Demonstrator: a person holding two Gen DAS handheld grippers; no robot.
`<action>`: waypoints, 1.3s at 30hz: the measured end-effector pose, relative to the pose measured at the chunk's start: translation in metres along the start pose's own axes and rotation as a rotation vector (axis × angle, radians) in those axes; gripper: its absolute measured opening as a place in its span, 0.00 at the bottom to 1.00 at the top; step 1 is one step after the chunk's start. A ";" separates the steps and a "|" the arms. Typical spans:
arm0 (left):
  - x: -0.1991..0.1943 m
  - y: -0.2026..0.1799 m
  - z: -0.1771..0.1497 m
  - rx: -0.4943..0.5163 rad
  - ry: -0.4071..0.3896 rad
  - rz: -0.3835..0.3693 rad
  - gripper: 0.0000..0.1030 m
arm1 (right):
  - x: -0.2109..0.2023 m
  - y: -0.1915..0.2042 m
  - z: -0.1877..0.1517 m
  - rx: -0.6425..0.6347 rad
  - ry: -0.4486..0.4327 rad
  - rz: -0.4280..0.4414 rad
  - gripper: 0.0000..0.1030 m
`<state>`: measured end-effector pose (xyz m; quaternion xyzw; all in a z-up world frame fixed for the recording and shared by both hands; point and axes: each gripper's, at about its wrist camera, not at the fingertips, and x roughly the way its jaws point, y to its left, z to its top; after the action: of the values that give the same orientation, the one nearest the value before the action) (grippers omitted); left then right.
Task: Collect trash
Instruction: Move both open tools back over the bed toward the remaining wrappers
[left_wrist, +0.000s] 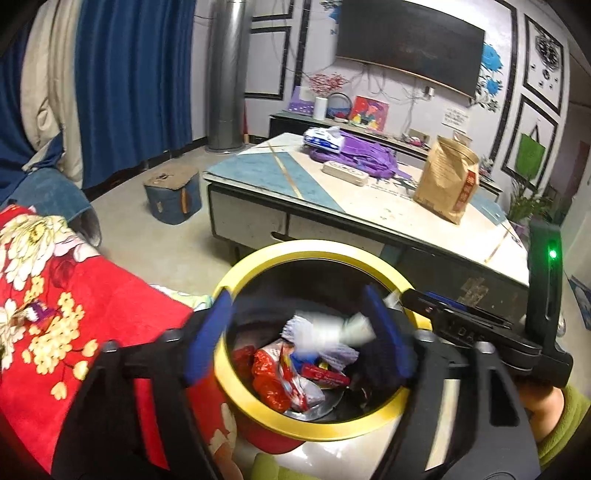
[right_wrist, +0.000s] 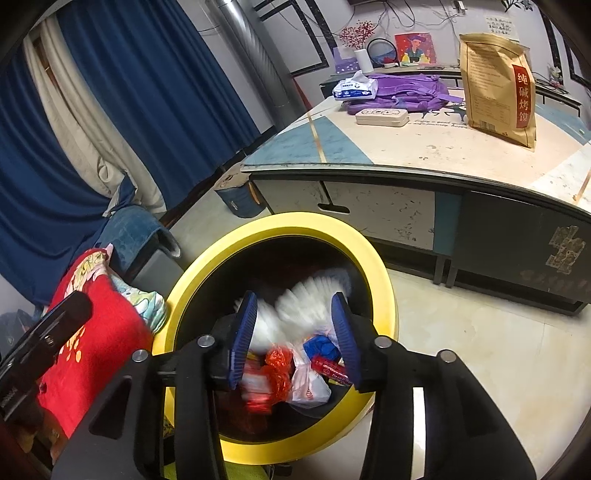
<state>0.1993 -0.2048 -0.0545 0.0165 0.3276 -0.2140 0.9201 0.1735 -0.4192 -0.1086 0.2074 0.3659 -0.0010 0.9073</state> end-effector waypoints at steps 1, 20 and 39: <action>-0.002 0.002 0.000 -0.010 -0.005 0.002 0.80 | 0.000 0.001 0.000 -0.001 -0.002 0.000 0.42; -0.062 0.052 -0.001 -0.123 -0.114 0.150 0.89 | -0.034 0.059 0.002 -0.112 -0.091 0.108 0.57; -0.126 0.111 -0.018 -0.219 -0.221 0.302 0.89 | -0.047 0.147 -0.021 -0.289 -0.065 0.242 0.58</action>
<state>0.1458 -0.0529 -0.0036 -0.0579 0.2399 -0.0373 0.9683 0.1477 -0.2836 -0.0360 0.1173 0.3053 0.1538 0.9324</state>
